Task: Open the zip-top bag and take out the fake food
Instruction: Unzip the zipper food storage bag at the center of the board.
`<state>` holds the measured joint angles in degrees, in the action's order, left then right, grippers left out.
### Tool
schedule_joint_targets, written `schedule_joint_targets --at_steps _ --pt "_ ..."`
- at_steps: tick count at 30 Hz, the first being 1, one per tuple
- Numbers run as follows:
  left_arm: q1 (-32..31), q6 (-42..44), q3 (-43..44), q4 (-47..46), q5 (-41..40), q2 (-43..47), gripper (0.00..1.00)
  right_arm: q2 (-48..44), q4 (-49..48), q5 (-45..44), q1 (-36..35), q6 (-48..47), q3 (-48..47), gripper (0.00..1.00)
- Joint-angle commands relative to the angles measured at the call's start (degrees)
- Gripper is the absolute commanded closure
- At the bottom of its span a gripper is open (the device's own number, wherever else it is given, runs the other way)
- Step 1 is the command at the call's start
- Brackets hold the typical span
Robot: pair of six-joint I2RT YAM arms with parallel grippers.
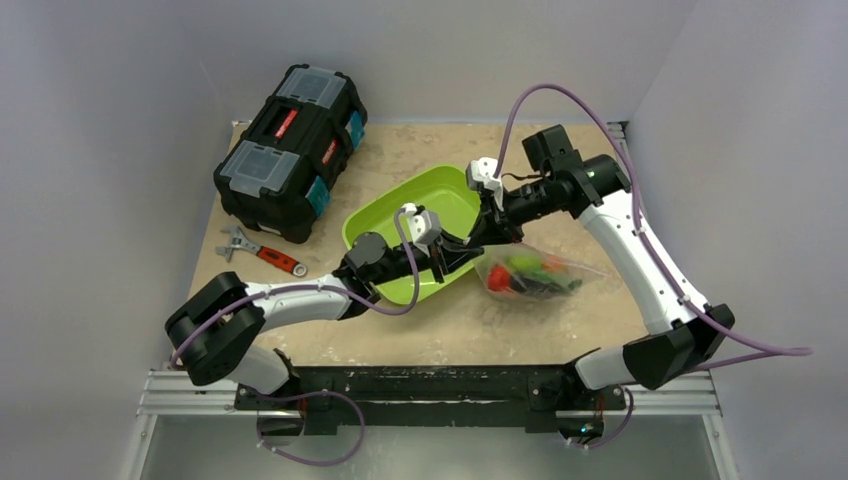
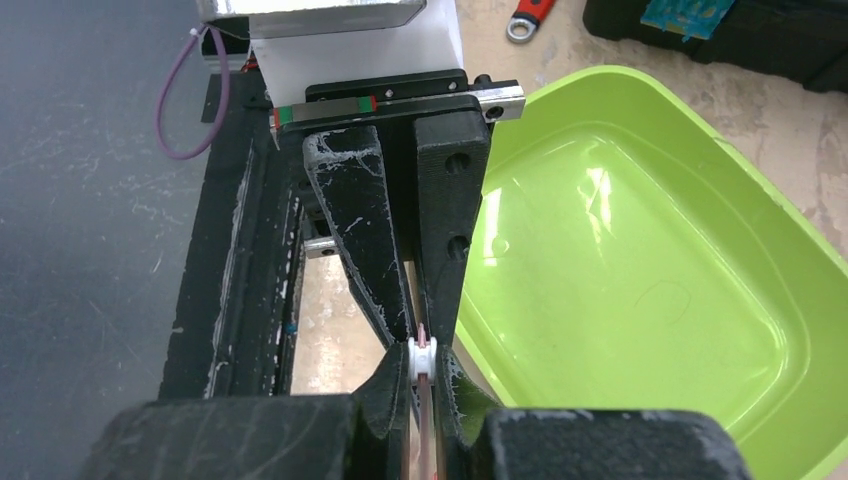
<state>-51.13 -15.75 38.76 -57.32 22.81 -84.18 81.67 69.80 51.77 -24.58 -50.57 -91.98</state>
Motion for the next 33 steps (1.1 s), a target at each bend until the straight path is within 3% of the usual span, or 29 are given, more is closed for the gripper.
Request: schedule_joint_targets --at_steps 1,18,30,33 --pt "-0.2 0.9 -1.2 -2.4 -2.7 3.7 1.0 -3.8 -2.7 -1.1 -0.1 2.8 0.4 1.0" --pt "0.0 3.3 -8.2 -4.5 -11.3 8.9 1.0 -11.8 -5.3 -7.3 0.6 7.9 7.4 1.0" --pt "0.0 0.6 -9.2 -12.3 -1.2 6.4 1.0 -11.5 -6.8 -3.8 0.6 8.9 11.0 1.0" --pt "0.6 0.8 -9.5 -11.2 0.3 7.5 0.74 -11.3 -6.7 -3.3 0.7 8.6 11.0 1.0"
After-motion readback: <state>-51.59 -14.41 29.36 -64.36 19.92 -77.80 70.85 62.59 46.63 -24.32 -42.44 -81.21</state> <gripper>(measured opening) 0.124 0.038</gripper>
